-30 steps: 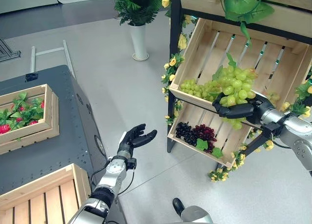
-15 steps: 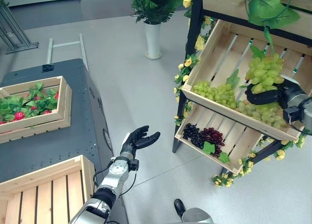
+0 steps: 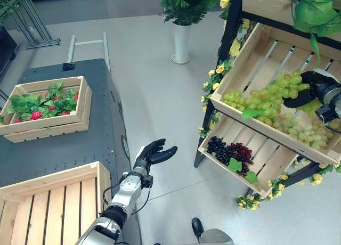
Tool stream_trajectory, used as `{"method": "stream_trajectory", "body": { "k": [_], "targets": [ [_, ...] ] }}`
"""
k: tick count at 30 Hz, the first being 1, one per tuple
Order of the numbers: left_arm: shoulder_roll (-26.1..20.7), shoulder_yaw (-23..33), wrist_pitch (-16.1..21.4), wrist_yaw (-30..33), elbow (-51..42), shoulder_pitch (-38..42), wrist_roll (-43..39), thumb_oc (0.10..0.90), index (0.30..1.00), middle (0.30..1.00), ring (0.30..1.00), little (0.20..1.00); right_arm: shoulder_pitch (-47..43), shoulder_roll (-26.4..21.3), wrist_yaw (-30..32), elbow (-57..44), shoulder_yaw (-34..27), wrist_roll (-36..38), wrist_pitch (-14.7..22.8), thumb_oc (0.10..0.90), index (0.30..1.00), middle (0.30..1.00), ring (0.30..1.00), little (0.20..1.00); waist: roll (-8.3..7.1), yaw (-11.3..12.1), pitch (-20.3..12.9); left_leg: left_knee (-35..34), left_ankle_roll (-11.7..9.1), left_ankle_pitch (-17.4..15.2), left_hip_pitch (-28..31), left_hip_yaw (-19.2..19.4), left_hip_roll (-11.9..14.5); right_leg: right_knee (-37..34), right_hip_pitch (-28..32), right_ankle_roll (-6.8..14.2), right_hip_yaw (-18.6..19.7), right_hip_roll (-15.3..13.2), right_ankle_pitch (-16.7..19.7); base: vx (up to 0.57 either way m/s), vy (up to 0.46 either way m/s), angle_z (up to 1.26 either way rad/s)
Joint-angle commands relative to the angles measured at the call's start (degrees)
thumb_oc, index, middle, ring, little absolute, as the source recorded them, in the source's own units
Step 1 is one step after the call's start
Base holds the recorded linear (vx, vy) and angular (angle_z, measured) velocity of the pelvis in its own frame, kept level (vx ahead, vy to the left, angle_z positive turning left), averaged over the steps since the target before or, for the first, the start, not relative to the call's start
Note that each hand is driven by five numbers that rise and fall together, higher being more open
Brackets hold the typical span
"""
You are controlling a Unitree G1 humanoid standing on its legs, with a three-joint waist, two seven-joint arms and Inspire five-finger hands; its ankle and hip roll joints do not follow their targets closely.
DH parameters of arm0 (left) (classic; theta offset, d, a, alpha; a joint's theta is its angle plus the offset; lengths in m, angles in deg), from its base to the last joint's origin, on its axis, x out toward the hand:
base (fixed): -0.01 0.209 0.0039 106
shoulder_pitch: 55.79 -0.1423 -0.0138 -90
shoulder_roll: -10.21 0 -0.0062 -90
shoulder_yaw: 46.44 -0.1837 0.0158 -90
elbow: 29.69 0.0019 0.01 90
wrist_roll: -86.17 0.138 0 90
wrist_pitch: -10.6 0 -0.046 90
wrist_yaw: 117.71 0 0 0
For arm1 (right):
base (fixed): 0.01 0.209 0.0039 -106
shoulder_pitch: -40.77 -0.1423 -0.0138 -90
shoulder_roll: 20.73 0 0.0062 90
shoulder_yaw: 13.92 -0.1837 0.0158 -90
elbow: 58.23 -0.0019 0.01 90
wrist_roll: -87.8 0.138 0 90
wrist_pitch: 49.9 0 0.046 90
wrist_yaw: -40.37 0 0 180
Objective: Pick up the fruits from the basket on one side to the basket on the other side
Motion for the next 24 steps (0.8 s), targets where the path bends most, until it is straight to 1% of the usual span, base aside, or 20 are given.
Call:
{"method": "stream_trajectory", "body": {
  "k": [1,4,5,6,7,8,9,10,16,22,24],
  "targets": [
    [-1.26,-1.89,5.6,0.76,-3.66,5.18,-1.01,0.8,0.9,0.9,0.9,0.9,-10.79,-4.47,8.19,1.16,-0.45,-9.41,5.71,0.4,0.3,0.3,0.3,0.3,-1.41,2.24,-4.3,0.62,0.01,-4.18,0.89,-2.75,-0.55,0.13,0.59,0.57,-1.94,0.71,0.12,0.0,0.0,0.0],
    [-1.0,-1.86,5.56,0.78,-3.36,5.29,-0.65,0.8,0.9,0.9,0.9,0.9,-9.31,-3.69,8.96,0.83,-0.4,-12.45,5.03,0.403,0.305,0.305,0.305,0.305,-1.23,2.22,-4.15,0.62,0.12,-4.28,0.94,-2.57,-0.55,0.13,0.58,0.61,-1.89,0.69,0.08,0.0,0.0,0.0],
    [-1.15,-1.8,5.38,0.63,-3.54,5.3,-0.68,0.8,0.9,0.9,0.9,0.9,-8.97,-3.58,9.07,0.79,-0.47,-12.86,4.81,0.414,0.321,0.321,0.321,0.321,-1.16,2.26,-4.12,0.64,0.12,-4.27,0.91,-2.58,-0.57,0.13,0.6,0.59,-1.87,0.7,0.02,0.0,0.0,0.0],
    [-1.29,-1.83,5.43,0.49,-3.53,5.31,-0.82,0.8,0.9,0.9,0.9,0.9,-8.7,-3.55,9.31,0.8,-0.49,-12.94,4.5,0.4,0.3,0.3,0.3,0.3,-1.1,2.28,-4.09,0.64,0.14,-4.3,0.92,-2.57,-0.58,0.13,0.62,0.57,-1.88,0.7,0.0,0.0,0.0,0.0],
    [-1.31,-1.86,5.43,0.55,-3.56,5.32,-0.85,0.8,0.9,0.9,0.9,0.9,-8.49,-3.47,9.51,0.85,-0.58,-13.04,4.3,0.4,0.3,0.3,0.3,0.3,-1.06,2.25,-4.06,0.66,0.14,-4.32,0.94,-2.53,-0.59,0.13,0.64,0.58,-1.86,0.68,-0.02,0.05,0.047,0.0],
    [-1.26,-2.02,5.58,0.58,-3.5,5.32,-1.02,0.8,0.9,0.9,0.9,0.9,-7.85,-3.48,9.7,1.31,-0.83,-13.29,3.93,0.416,0.324,0.324,0.324,0.324,-0.59,1.98,-3.96,0.6,0.15,-5.46,1.56,-3.23,-0.67,0.13,1.31,0.93,-2.22,0.56,-0.96,0.0,0.0,0.0],
    [-1.41,-1.81,5.71,0.51,-3.45,5.53,-1.14,0.8,0.9,0.9,0.9,0.9,-7.62,-3.25,9.54,2.02,-1.08,-13.91,2.67,0.447,0.371,0.371,0.371,0.371,-0.87,2.14,-3.75,0.71,0.11,-4.44,1.07,-2.49,-0.64,0.13,0.77,0.57,-1.83,0.62,-0.08,0.04,0.053,0.0],
    [-1.3,-1.89,5.72,0.57,-3.5,5.5,-1.13,0.8,0.9,0.9,0.9,0.9,-7.26,-3.32,9.32,2.5,-1.22,-14.05,2.35,0.8,0.9,0.9,0.9,0.9,-0.46,1.89,-3.78,0.64,0.12,-5.49,1.59,-3.13,-0.72,0.13,1.37,0.9,-2.13,0.52,-1.0,0.0,0.0,0.0],
    [-1.45,-1.98,5.0,0.49,-3.94,6.1,-1.23,0.8,0.9,0.9,0.9,0.9,-8.99,-3.96,8.07,5.58,0.14,-14.12,-0.63,0.8,0.9,0.9,0.9,0.9,-0.34,1.49,-3.78,0.6,-0.04,-5.48,1.61,-2.76,-0.77,0.13,1.26,0.86,-1.82,0.62,-0.96,0.01,0.01,0.0],
    [-1.52,-1.92,4.92,0.63,-4.18,5.88,-1.12,0.8,0.9,0.9,0.9,0.9,-9.03,-4.72,6.88,6.46,0.38,-14.55,-1.77,0.8,0.9,0.9,0.9,0.9,-0.29,1.06,-3.97,0.58,-0.07,-5.54,1.64,-2.36,-0.75,0.13,1.06,0.87,-1.32,0.72,-0.93,0.0,0.0,0.0],
    [-1.78,-1.87,4.72,0.56,-4.38,5.89,-1.15,0.8,0.9,0.9,0.9,0.9,-8.76,-5.15,5.47,6.88,0.55,-15.43,-2.51,0.8,0.9,0.9,0.9,0.9,-0.28,0.88,-4.07,0.57,-0.09,-5.54,1.65,-2.14,-0.75,0.13,0.94,0.87,-1.1,0.78,-0.85,0.0,0.0,0.0]
  ]
}}
